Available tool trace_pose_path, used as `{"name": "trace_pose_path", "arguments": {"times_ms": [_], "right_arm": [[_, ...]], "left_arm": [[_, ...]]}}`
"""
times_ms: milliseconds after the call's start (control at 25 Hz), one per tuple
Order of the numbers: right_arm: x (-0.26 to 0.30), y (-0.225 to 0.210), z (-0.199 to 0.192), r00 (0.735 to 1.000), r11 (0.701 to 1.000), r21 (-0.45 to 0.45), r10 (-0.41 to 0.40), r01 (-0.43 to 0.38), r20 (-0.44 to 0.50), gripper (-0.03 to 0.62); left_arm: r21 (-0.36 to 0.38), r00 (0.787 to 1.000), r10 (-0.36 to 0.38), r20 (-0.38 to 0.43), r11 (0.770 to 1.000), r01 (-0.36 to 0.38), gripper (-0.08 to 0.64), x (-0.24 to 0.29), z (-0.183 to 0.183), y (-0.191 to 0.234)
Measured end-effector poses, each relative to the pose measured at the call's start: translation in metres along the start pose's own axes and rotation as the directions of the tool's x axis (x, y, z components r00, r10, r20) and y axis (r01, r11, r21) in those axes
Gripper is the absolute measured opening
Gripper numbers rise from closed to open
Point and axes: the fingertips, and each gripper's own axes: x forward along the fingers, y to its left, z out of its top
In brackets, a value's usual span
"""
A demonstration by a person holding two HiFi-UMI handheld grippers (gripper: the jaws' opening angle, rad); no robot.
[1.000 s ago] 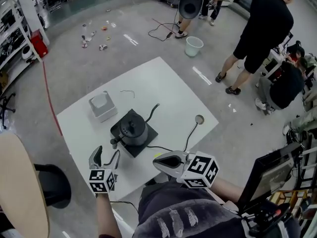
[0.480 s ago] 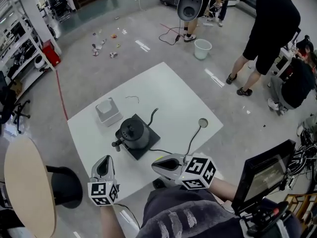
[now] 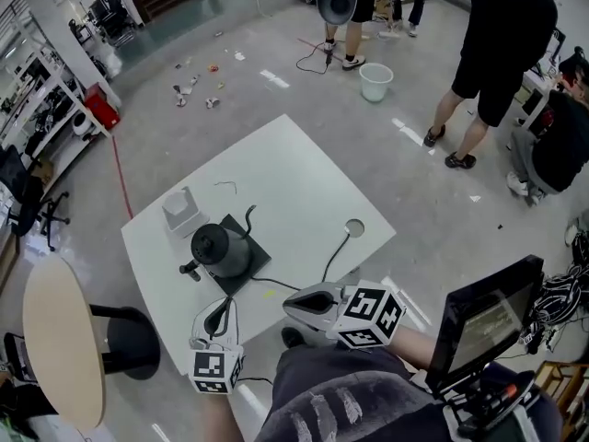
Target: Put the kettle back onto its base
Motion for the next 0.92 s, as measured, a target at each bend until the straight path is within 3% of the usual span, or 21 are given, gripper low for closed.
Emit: {"name": "trace_pose_path", "arguments": {"times_ms": [200,440,640,920], "right_arm": [[-0.032,-0.008,-0.017,0.999,0.999,0.007,0.035,-0.035,-0.003,0.002],[-0.060,-0.020,-0.039,0.997,0.997,0.031,0.074,-0.074,-0.018,0.002],[-0.066,-0.022,-0.044,0.996,0.996,0.027,0.083,-0.082,-0.025,0.002],[-0.050,0.020,-0.040,0.996,0.996,-0.009,0.087,-0.087,-0.024,0.002]], "left_arm": [[0.082,0.999,-0.041,-0.003,0.996,0.041,0.002,0.006,0.016,-0.065],[0.022,0.996,-0.086,0.001,0.996,0.086,0.002,0.005,0.021,-0.119],[0.006,0.997,-0.079,-0.004,0.997,0.079,0.002,-0.005,0.020,-0.128],[-0.013,0.996,-0.080,0.029,0.997,0.081,0.002,-0.045,0.013,-0.119]]}}
